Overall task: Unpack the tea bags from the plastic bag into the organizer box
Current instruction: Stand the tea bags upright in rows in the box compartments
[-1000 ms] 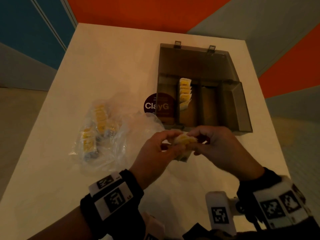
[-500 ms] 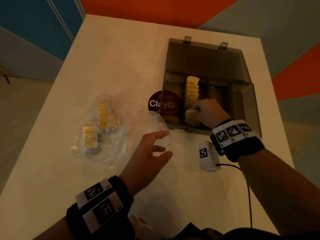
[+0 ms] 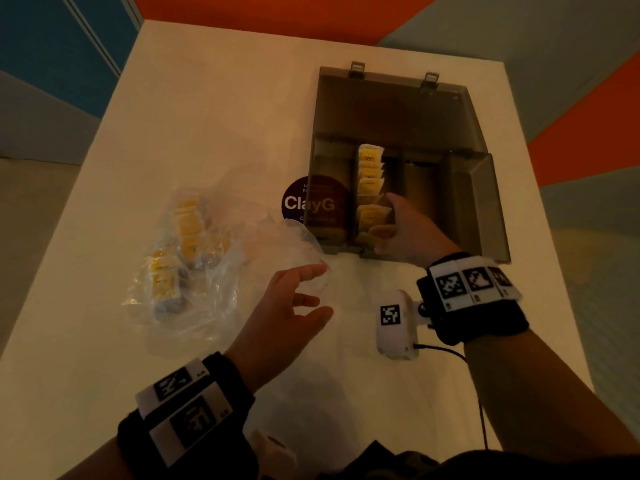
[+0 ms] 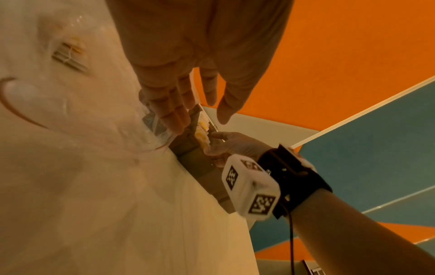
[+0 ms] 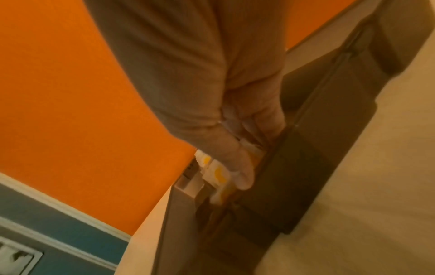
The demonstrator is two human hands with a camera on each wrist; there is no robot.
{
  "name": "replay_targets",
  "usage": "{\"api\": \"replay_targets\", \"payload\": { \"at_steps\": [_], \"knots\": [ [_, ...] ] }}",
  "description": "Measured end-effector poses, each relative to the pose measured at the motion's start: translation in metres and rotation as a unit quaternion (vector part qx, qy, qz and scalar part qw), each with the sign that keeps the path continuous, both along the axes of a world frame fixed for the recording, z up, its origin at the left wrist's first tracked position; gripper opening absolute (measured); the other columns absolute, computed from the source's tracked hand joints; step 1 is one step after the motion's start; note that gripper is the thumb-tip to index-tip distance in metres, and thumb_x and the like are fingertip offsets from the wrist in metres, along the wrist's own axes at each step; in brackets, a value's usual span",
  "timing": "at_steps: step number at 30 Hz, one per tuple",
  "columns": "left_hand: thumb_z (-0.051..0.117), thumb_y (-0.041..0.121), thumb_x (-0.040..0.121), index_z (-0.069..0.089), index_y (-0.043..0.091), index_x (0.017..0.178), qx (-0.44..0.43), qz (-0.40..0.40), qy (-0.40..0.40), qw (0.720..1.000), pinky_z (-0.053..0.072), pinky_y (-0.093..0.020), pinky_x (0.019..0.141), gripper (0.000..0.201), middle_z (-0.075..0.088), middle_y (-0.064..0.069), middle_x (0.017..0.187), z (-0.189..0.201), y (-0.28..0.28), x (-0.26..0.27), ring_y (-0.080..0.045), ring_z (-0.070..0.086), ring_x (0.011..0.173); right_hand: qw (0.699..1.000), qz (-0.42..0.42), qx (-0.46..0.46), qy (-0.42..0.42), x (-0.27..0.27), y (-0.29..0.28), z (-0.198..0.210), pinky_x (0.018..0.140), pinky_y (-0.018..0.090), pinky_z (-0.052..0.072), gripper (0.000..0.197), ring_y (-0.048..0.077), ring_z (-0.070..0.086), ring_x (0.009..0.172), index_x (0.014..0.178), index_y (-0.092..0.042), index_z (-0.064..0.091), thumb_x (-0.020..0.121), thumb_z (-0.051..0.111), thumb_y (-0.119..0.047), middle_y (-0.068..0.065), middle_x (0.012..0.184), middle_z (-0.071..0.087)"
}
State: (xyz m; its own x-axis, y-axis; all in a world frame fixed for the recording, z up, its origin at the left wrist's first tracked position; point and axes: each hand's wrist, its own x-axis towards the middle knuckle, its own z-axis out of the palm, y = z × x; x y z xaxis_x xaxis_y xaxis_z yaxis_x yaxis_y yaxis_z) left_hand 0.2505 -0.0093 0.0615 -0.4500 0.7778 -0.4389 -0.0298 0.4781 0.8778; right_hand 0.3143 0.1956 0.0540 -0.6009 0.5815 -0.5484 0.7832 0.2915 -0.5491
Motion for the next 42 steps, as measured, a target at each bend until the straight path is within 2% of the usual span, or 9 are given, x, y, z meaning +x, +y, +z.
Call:
{"api": "replay_targets", "payload": {
  "at_steps": [4, 9, 13, 17, 21, 24, 32, 35, 42],
  "knots": [
    [0.061, 0.018, 0.084, 0.039, 0.045, 0.109, -0.004, 0.008, 0.004, 1.000, 0.049, -0.008, 0.062, 0.043, 0.037, 0.015, 0.124, 0.000, -0.003, -0.002, 0.001, 0.052, 0.096, 0.999, -0.037, -0.016, -0.016, -0.012, 0.002, -0.002, 0.103, 0.038, 0.038, 0.069, 0.027, 0.045, 0.124, 0.141, -0.015, 0.023, 0.085, 0.062, -0.014, 0.008, 0.138, 0.043],
    [0.061, 0.019, 0.084, 0.039, 0.045, 0.110, -0.010, 0.024, 0.004, 1.000, 0.048, -0.004, 0.059, 0.043, 0.037, 0.017, 0.123, -0.002, -0.008, -0.005, 0.004, 0.052, 0.095, 0.993, -0.097, -0.018, 0.063, -0.018, -0.003, -0.020, 0.089, 0.029, 0.042, 0.056, 0.019, 0.052, 0.107, 0.137, -0.019, 0.030, 0.089, 0.055, -0.013, -0.002, 0.108, 0.050],
    [0.061, 0.019, 0.084, 0.042, 0.039, 0.120, -0.016, 0.033, 0.012, 0.999, 0.047, -0.002, 0.060, 0.045, 0.038, 0.015, 0.126, -0.004, -0.010, -0.006, 0.001, 0.054, 0.097, 0.978, -0.176, -0.027, 0.107, -0.011, -0.001, -0.026, 0.106, 0.040, 0.040, 0.066, 0.017, 0.048, 0.121, 0.142, -0.019, 0.022, 0.087, 0.058, -0.010, 0.001, 0.130, 0.051],
    [0.061, 0.018, 0.084, 0.042, 0.039, 0.117, -0.020, 0.040, 0.010, 0.999, 0.049, -0.006, 0.060, 0.043, 0.039, 0.014, 0.127, -0.004, -0.013, -0.007, -0.003, 0.055, 0.099, 0.990, -0.133, -0.010, 0.053, 0.004, 0.000, -0.021, 0.104, 0.040, 0.041, 0.065, 0.024, 0.049, 0.123, 0.141, -0.022, 0.023, 0.086, 0.058, -0.012, 0.009, 0.136, 0.048],
    [0.061, 0.018, 0.084, 0.040, 0.044, 0.108, -0.014, 0.042, 0.003, 0.999, 0.048, -0.004, 0.058, 0.041, 0.038, 0.015, 0.124, -0.004, -0.012, -0.007, 0.002, 0.053, 0.095, 0.996, -0.014, 0.082, 0.011, 0.006, -0.002, -0.006, 0.087, 0.027, 0.040, 0.026, 0.015, 0.051, 0.106, 0.113, -0.016, 0.055, 0.088, 0.054, -0.012, 0.003, 0.117, 0.056],
    [0.060, 0.018, 0.084, 0.042, 0.046, 0.103, -0.012, 0.036, 0.000, 0.999, 0.047, -0.002, 0.057, 0.039, 0.038, 0.015, 0.123, -0.004, -0.009, -0.006, 0.002, 0.053, 0.094, 0.994, 0.063, 0.075, -0.039, 0.001, -0.004, -0.001, 0.096, 0.030, 0.041, 0.026, 0.017, 0.053, 0.111, 0.105, -0.014, 0.065, 0.092, 0.043, -0.008, 0.003, 0.115, 0.059],
    [0.057, 0.018, 0.087, 0.043, 0.051, 0.092, -0.002, 0.035, -0.022, 0.999, 0.046, -0.001, 0.056, 0.036, 0.044, 0.014, 0.121, -0.004, -0.009, -0.005, -0.001, 0.056, 0.093, 0.980, 0.157, 0.024, -0.122, -0.015, -0.002, 0.004, 0.089, 0.028, 0.036, 0.035, 0.025, 0.049, 0.116, 0.119, -0.007, 0.057, 0.098, 0.031, -0.016, 0.012, 0.129, 0.054],
    [0.056, 0.018, 0.087, 0.043, 0.052, 0.091, -0.003, 0.038, -0.013, 0.999, 0.046, -0.001, 0.056, 0.036, 0.045, 0.015, 0.121, -0.004, -0.010, -0.006, 0.001, 0.056, 0.092, 0.974, 0.175, 0.005, -0.140, -0.020, -0.007, -0.003, 0.081, 0.025, 0.034, 0.036, 0.023, 0.051, 0.105, 0.117, 0.000, 0.056, 0.098, 0.029, -0.013, 0.016, 0.128, 0.054],
    [0.055, 0.016, 0.088, 0.047, 0.049, 0.091, -0.005, 0.038, -0.010, 0.999, 0.045, 0.000, 0.057, 0.034, 0.051, 0.008, 0.123, -0.004, -0.012, -0.006, 0.000, 0.057, 0.087, 0.991, 0.116, 0.012, -0.070, -0.015, -0.001, -0.010, 0.097, 0.029, 0.035, 0.036, 0.023, 0.046, 0.122, 0.120, -0.011, 0.058, 0.096, 0.032, -0.011, 0.008, 0.133, 0.052]
  ]
}}
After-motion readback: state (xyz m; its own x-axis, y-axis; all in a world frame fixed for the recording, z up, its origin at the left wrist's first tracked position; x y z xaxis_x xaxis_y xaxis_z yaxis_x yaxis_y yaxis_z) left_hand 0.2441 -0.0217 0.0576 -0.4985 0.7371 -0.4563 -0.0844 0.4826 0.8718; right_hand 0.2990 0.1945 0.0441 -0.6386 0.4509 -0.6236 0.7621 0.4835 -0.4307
